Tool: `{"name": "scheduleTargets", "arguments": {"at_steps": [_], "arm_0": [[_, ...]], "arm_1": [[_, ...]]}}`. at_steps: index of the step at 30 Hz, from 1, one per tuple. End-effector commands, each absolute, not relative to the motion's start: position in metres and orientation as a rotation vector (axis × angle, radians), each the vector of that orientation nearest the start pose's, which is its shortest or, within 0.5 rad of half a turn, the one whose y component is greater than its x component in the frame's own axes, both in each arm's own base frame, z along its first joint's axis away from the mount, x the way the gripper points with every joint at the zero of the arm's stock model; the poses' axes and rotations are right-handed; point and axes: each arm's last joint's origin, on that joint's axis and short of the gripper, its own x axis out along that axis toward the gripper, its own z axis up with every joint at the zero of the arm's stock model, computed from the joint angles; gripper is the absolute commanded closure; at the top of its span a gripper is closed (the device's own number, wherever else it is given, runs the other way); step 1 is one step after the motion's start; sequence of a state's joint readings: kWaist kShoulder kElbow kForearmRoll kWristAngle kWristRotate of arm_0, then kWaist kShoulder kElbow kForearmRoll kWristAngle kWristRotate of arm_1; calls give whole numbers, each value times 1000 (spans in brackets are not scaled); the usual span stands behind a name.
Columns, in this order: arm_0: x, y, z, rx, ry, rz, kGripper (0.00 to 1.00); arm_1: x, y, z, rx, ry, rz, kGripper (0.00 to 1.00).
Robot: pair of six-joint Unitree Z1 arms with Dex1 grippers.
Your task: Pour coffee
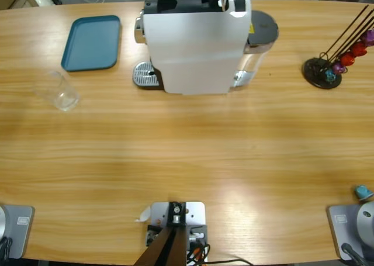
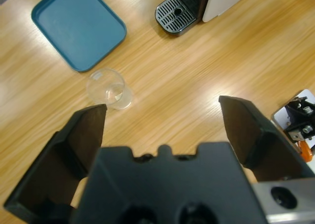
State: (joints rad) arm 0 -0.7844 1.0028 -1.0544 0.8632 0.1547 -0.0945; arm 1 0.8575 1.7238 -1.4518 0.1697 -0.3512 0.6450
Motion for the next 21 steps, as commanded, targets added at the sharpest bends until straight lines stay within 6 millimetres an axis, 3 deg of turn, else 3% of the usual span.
{"name": "scheduleTargets", "arguments": {"at_steps": [1, 7, 16, 21], "arm_0": [[82, -68, 376, 307, 774, -545, 0], [79, -66, 375, 304, 772, -553, 0], [78, -66, 374, 320, 774, -567, 0], [79, -67, 373, 326, 775, -569, 0]], "arm_1": [[238, 345, 352, 345, 635, 414, 1000], [244, 356, 327, 330, 691, 393, 1000], [252, 377, 271, 327, 823, 349, 1000], [248, 373, 246, 309, 890, 310, 1000]]}}
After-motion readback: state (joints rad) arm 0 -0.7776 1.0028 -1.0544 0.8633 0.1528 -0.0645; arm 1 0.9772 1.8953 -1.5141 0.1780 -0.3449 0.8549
